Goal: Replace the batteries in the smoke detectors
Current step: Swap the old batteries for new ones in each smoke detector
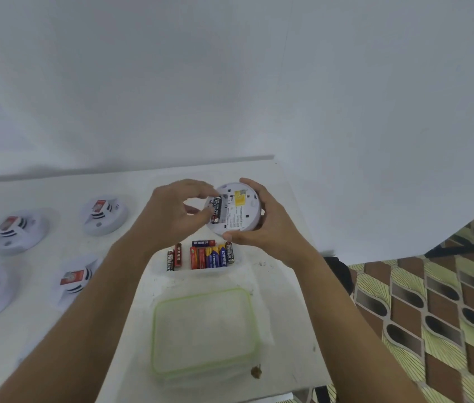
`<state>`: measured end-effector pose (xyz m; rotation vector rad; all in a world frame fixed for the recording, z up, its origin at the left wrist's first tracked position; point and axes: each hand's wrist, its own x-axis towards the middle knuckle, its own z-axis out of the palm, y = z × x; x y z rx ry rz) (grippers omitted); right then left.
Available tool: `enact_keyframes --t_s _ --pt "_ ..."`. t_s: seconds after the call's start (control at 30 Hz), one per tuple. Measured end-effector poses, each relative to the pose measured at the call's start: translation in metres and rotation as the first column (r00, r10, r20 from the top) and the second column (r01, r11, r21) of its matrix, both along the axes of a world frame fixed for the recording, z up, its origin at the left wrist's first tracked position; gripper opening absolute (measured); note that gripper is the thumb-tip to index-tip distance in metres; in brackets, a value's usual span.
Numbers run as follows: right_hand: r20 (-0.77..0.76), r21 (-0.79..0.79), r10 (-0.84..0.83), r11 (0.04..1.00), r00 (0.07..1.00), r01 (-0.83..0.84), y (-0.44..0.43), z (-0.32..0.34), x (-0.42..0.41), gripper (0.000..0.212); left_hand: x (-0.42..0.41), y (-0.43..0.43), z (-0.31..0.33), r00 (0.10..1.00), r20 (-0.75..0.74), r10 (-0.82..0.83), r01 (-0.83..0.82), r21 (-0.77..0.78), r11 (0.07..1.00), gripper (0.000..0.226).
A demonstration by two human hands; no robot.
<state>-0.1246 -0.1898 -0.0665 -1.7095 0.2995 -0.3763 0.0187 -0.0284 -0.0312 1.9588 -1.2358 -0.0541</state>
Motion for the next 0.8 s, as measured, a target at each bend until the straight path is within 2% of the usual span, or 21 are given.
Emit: enact_keyframes --t_s 0.23,0.37,0.5,0.63,0.8 --pt "-0.016 -0.054 0.028 0.998 0.999 -0.029 0.002 0.003 0.01 0.095 0.007 0.006 -0.007 0.987 0.142 -0.078 0.067 0.077 0.995 0.033" --pt "-0.029 -0.083 0.038 0.996 0.999 -0.04 0.001 0.002 0.011 0.096 0.014 0.009 -0.008 0.983 0.147 -0.106 0.091 0.105 0.99 0.035" --pt "-0.05 -0.088 0.076 0.993 0.996 -0.08 -0.003 0.003 0.015 0.093 0.019 0.01 -0.011 0.961 0.22 -0.166 0.138 0.136 0.981 0.034" --pt "-0.062 -0.039 0.111 0.993 0.992 -0.114 -0.005 0.002 0.021 0.092 0.017 0.014 -0.01 0.941 0.273 -0.201 0.191 0.063 0.98 0.041" --pt "-0.057 0.017 0.117 0.993 0.991 -0.116 -0.006 0.0 0.028 0.089 0.019 0.016 -0.013 0.938 0.308 -0.158 0.176 -0.033 0.984 0.03"
